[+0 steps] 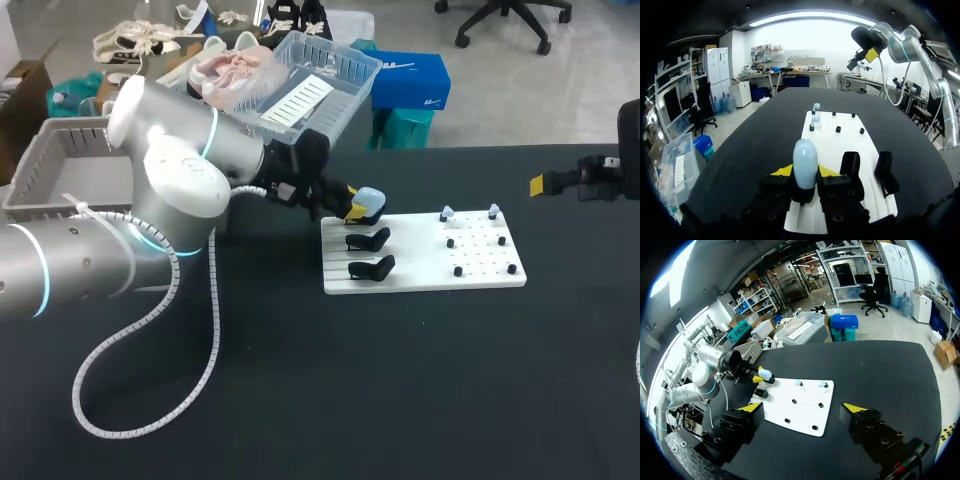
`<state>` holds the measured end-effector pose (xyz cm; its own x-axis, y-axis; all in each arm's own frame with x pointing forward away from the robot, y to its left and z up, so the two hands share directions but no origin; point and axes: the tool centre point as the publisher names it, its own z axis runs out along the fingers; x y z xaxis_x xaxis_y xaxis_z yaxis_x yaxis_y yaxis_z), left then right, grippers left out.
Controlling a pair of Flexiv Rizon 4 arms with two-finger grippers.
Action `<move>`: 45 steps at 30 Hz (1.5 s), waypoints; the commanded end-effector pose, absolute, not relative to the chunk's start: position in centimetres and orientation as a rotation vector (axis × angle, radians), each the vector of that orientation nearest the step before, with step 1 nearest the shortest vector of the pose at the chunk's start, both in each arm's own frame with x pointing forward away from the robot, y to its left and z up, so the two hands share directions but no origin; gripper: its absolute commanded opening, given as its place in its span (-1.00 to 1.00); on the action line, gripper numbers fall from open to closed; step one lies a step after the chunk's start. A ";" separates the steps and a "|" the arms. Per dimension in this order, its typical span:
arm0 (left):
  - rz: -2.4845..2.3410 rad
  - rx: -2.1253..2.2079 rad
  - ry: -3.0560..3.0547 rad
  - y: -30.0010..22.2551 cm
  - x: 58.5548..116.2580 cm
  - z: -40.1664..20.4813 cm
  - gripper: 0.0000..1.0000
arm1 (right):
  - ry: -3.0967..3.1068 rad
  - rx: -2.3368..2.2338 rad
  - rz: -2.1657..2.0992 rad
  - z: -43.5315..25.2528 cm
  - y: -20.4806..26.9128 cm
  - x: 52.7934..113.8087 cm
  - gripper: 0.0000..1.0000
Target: Pick up each earbud case from the left stands, insert the matching earbuds, close the lid, and place the case in the box.
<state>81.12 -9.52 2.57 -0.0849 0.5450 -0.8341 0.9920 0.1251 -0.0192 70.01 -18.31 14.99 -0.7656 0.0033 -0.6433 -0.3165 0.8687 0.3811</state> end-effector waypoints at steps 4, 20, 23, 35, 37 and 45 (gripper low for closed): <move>-0.856 1.485 1.687 -8.6 80.0 4.1 -1.00 | 2.372 -0.230 0.637 14.9 -18.4 70.1 1.00; -0.987 1.455 1.454 -7.7 74.2 11.4 -1.00 | 2.372 -0.230 0.637 14.9 -18.4 70.1 1.00; -1.000 1.445 1.419 -7.8 73.2 12.4 -1.00 | 2.372 -0.230 0.637 14.9 -18.4 70.1 1.00; -0.994 1.455 1.359 -8.2 70.9 13.5 -1.00 | 2.372 -0.230 0.637 14.9 -18.4 70.1 1.00; -0.994 1.455 1.359 -8.2 70.9 13.5 -1.00 | 2.372 -0.230 0.637 14.9 -18.4 70.1 1.00; -0.994 1.455 1.359 -8.2 70.9 13.5 -1.00 | 2.372 -0.230 0.637 14.9 -18.4 70.1 1.00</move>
<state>71.15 -8.15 13.57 0.0773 0.2900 -0.9539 0.9970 -0.0181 0.0753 70.01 -18.31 14.99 -0.7656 0.0033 -0.6433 -0.3165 0.8687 0.3811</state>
